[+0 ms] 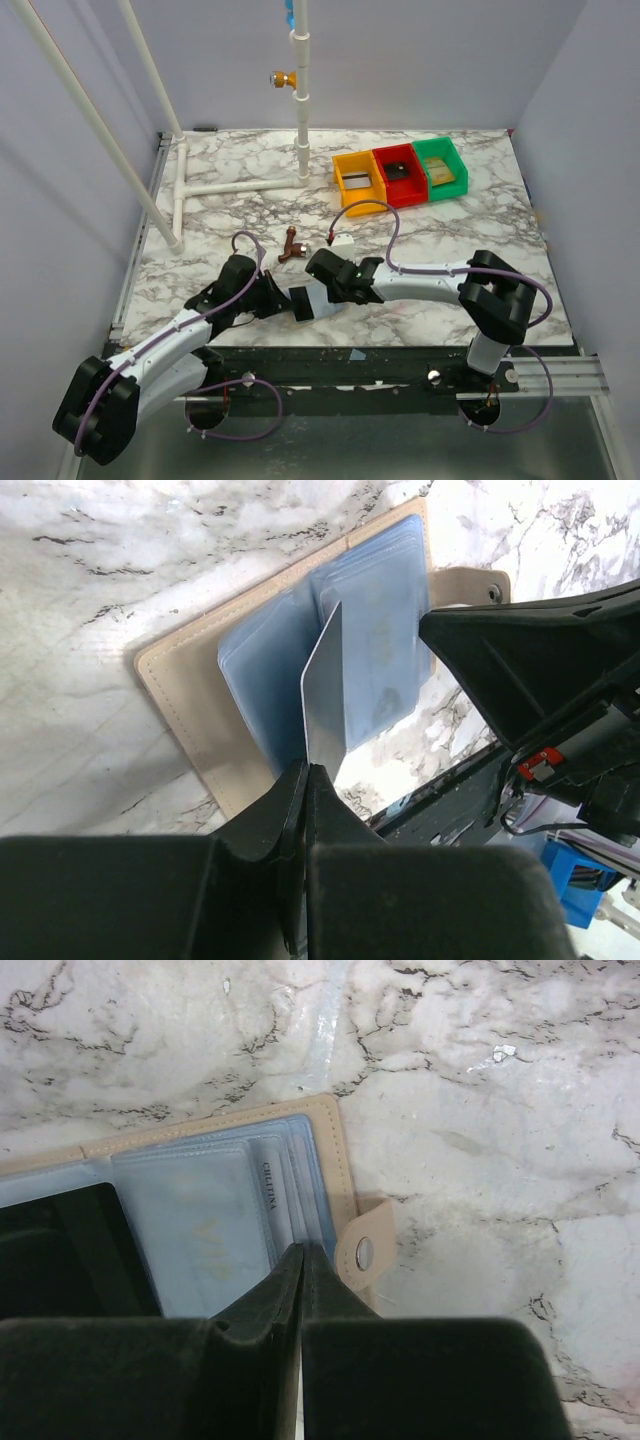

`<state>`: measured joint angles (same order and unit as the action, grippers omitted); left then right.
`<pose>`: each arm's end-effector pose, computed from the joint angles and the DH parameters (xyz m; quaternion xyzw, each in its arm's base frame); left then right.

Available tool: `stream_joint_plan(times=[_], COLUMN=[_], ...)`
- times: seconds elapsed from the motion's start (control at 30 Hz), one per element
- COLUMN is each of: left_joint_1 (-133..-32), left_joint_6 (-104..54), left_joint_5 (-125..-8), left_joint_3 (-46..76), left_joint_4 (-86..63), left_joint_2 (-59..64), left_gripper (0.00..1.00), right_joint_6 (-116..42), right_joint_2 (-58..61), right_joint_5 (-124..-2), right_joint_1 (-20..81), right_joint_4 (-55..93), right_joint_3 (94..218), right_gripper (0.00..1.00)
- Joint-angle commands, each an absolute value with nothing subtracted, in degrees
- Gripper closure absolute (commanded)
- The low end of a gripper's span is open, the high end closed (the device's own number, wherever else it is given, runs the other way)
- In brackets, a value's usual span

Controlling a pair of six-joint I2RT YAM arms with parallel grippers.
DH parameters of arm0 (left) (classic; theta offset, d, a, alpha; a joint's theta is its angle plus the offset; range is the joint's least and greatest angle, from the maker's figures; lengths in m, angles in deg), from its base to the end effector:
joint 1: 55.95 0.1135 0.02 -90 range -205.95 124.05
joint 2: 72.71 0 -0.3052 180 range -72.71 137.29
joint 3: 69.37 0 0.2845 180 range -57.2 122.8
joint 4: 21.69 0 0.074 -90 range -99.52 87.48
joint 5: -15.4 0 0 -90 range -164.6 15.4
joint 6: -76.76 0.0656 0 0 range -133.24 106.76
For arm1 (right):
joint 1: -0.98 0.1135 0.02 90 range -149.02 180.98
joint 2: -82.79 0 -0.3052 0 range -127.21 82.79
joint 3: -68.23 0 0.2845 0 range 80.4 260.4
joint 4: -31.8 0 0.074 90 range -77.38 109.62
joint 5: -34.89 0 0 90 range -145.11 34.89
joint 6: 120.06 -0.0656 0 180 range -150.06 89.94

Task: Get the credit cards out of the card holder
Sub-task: Remove the credit card from the card holder, then place the credit card in the storage box.

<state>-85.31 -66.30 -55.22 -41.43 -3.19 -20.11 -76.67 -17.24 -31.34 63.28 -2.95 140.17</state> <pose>0.1569 -0.1133 0.1443 -0.1203 0.8990 -0.3743 0.1930 0.2025 0.3289 0.1608 -0.0819 0.9489 0.0706 0.2965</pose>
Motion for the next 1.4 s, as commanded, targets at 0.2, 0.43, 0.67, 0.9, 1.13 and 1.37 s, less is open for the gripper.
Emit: stream_joint_plan(times=[0.2,0.43,0.67,0.9,1.13,1.37], left_joint_1=[-85.1,-85.1,-85.3,-87.0,-91.4,-95.1], left_joint_6=[-63.2,-61.9,-59.2,-56.7,-53.1,-48.6], left_joint_5=[-57.7,-56.9,-56.7,-57.1,-60.3,-62.7], left_joint_3=[-37.8,-36.4,-31.7,-25.1,-15.9,-4.3], left_joint_4=[3.8,4.6,8.0,10.1,12.3,13.8], left_joint_2=[-24.6,-26.1,-28.1,-26.5,-19.9,-10.1], left_gripper=[1.0,1.0,1.0,1.0,1.0,1.0], right_joint_6=[-75.6,-75.4,-75.5,-77.2,-78.3,-79.2], right_joint_2=[-17.9,-15.3,-9.2,0.1,13.2,20.8], right_joint_5=[-29.6,-29.6,-26.9,-24.9,-25.0,-23.5], right_joint_1=[63.4,63.4,63.1,58.4,50.3,46.5], right_joint_4=[-6.8,-7.7,-9.7,-11.4,-10.9,-14.0], right_joint_3=[142.4,144.2,145.6,142.1,135.7,132.9], right_gripper=[0.96,0.95,0.35,0.03,0.0,0.0])
